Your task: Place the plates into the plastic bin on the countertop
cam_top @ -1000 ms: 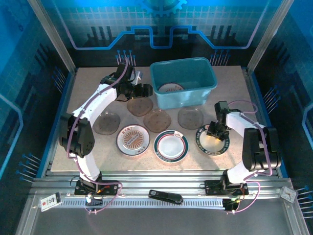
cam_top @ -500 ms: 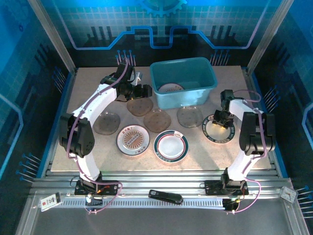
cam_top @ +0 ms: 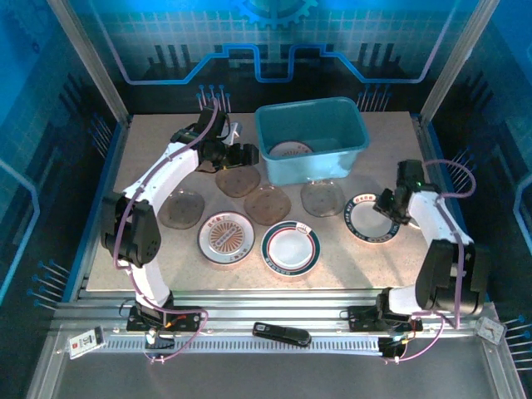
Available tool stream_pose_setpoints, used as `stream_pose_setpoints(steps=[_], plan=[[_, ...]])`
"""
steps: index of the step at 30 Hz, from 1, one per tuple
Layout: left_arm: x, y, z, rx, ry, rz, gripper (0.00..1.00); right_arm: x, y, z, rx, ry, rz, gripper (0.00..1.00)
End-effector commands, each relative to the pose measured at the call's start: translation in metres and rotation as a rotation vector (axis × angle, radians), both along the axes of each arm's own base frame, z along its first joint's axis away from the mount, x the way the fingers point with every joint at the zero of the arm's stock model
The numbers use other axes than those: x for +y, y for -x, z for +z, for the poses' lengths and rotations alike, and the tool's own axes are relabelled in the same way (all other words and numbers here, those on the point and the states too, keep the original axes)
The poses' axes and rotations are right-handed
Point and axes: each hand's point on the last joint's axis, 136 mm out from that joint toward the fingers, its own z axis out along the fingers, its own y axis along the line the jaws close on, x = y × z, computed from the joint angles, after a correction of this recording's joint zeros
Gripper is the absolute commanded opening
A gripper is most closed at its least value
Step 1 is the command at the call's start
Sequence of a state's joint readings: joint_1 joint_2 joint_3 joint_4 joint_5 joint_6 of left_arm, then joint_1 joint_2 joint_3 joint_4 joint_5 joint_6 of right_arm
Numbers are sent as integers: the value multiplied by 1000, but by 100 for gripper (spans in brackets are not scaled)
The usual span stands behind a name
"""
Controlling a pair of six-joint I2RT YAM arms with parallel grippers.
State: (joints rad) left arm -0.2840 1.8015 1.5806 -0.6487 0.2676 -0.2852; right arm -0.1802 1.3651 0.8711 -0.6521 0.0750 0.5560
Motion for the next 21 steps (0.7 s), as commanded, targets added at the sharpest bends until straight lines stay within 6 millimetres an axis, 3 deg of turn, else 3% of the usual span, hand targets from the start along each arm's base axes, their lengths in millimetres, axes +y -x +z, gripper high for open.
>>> stream_pose_setpoints(steps=[1, 7, 21], plan=[[2, 5, 14, -25, 22, -13, 82, -4, 37, -22, 52, -75, -115, 43], [2, 8, 14, -27, 31, -14, 82, -19, 61, -35, 25, -119, -231, 43], [4, 7, 7, -4, 23, 10, 82, -21, 38, -59, -43, -208, -240, 44]])
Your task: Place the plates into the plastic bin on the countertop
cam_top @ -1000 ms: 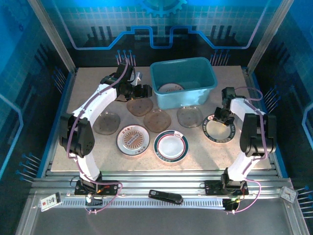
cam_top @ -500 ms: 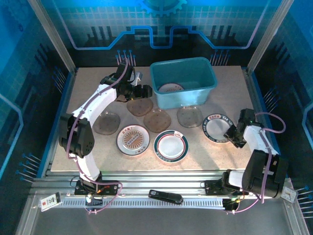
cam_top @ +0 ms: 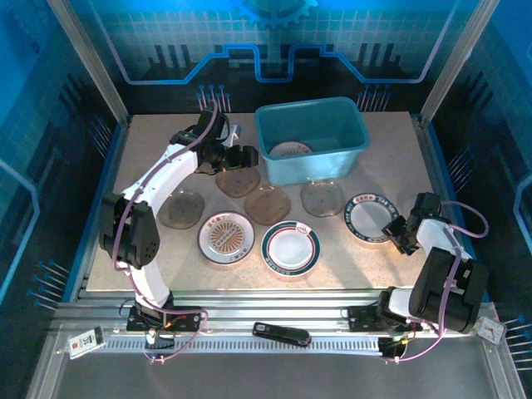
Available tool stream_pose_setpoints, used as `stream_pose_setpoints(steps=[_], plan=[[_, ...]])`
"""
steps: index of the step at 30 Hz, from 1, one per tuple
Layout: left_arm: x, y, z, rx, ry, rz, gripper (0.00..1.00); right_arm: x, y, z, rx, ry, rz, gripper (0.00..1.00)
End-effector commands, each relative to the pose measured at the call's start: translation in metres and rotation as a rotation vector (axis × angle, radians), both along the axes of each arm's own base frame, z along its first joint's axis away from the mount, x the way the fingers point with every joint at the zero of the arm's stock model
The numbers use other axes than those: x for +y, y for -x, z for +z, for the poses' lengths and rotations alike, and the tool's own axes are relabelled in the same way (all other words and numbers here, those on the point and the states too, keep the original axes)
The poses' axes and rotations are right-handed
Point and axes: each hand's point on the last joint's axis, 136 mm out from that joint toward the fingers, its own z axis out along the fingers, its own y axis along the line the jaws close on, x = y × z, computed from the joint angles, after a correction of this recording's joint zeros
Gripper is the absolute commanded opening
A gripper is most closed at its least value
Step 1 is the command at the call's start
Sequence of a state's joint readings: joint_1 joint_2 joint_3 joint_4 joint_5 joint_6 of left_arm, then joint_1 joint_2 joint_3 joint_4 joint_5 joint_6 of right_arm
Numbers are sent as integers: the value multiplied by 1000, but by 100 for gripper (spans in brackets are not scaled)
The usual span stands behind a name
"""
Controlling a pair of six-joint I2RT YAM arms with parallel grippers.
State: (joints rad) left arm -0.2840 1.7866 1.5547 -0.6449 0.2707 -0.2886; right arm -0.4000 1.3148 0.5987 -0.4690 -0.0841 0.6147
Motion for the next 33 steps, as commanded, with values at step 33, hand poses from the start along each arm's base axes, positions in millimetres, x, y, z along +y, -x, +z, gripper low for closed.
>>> stream_pose_setpoints(steps=[33], plan=[[3, 4, -1, 15, 20, 18, 82, -4, -21, -4, -25, -41, 2, 14]])
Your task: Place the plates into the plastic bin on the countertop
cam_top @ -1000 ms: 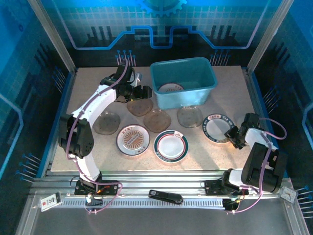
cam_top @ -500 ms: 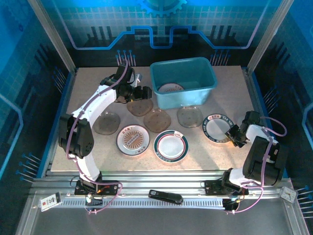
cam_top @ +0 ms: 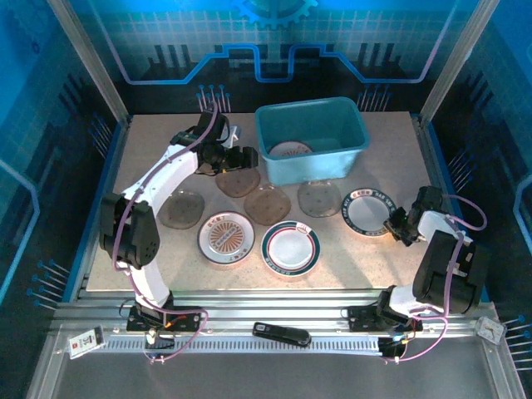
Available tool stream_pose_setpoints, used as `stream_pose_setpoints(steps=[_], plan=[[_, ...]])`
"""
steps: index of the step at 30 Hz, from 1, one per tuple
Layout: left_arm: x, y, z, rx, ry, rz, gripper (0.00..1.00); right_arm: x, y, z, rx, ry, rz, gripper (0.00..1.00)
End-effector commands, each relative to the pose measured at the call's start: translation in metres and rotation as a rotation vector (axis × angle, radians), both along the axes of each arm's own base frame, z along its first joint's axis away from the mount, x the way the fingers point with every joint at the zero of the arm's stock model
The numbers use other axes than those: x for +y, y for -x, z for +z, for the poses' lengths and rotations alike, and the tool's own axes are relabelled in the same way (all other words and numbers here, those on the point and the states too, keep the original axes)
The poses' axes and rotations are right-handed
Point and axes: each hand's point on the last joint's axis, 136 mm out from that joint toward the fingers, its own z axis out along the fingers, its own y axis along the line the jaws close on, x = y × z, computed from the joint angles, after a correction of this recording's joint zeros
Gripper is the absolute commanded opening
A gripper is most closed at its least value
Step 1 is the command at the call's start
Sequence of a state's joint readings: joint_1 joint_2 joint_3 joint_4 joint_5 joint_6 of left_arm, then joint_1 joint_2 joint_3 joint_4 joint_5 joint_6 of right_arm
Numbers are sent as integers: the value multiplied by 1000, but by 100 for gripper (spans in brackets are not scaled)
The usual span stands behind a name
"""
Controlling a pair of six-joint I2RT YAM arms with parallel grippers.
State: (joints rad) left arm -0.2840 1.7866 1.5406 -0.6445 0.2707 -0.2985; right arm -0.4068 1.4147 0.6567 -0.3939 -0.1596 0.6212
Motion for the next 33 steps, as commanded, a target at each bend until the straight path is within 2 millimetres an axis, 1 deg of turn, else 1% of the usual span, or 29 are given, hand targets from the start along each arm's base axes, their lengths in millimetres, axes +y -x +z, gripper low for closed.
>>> stream_pose_setpoints(steps=[1, 5, 8, 15, 24, 28, 33], plan=[[2, 2, 6, -5, 20, 11, 82, -3, 9, -5, 32, 15, -8, 12], [2, 3, 8, -9, 21, 10, 82, -3, 13, -2, 28, 25, -15, 9], [2, 4, 10, -12, 23, 9, 82, -5, 15, 7, 4, 45, -22, 6], [2, 5, 17, -29, 30, 6, 82, -6, 13, 45, -95, 79, -17, 0], [0, 3, 26, -47, 45, 6, 82, 1, -1, 87, -245, 67, 7, 0], [-1, 1, 29, -51, 52, 9, 82, 2, -2, 104, -273, 81, 28, 0], [-2, 0, 37, -62, 61, 12, 82, 5, -3, 134, -338, 104, 56, 0]])
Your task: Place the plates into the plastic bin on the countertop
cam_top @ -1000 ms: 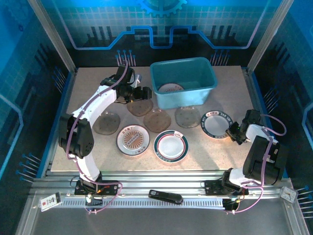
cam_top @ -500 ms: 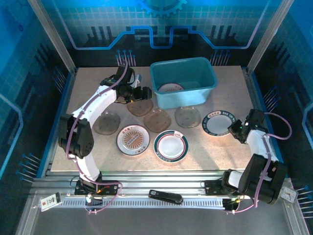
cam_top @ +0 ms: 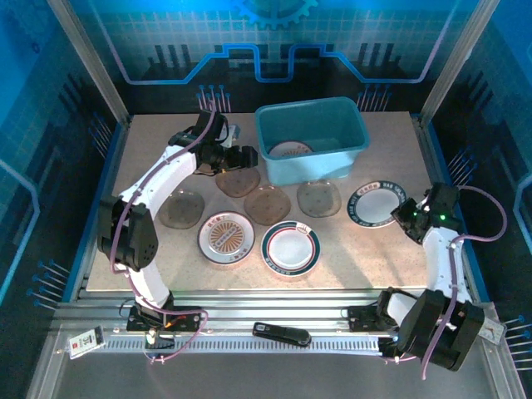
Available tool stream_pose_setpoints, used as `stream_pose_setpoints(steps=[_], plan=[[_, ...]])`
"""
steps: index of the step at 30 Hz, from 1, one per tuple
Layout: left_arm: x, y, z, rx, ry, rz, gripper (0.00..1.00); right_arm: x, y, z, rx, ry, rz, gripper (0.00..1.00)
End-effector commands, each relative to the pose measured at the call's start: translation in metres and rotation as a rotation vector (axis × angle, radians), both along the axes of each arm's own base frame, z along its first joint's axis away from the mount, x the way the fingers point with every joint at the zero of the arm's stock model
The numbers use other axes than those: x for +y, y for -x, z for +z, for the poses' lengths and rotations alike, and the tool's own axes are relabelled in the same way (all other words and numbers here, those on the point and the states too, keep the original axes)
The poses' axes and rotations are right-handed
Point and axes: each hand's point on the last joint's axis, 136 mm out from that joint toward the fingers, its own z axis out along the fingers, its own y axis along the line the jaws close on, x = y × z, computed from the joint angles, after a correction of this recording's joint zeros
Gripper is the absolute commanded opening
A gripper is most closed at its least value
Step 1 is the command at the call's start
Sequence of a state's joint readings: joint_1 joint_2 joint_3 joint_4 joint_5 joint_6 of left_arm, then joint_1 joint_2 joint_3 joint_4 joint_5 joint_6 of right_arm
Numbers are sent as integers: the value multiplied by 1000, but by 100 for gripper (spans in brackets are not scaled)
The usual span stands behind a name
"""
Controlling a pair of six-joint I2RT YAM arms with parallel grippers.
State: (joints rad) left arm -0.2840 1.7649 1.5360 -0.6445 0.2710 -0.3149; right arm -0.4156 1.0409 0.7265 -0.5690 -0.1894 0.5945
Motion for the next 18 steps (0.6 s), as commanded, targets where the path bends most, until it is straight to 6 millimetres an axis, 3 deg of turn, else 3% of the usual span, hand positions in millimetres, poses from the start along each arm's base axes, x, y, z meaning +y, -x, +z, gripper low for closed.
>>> stream_pose_setpoints(steps=[1, 7, 18], plan=[[-3, -2, 32, -56, 51, 1, 82, 3, -5, 37, -90, 12, 36, 0], [-2, 0, 37, -63, 58, 11, 82, 8, -2, 72, -156, 42, 69, 0], [-1, 6, 47, -83, 77, 25, 82, 16, 6, 160, -308, 114, 109, 0]])
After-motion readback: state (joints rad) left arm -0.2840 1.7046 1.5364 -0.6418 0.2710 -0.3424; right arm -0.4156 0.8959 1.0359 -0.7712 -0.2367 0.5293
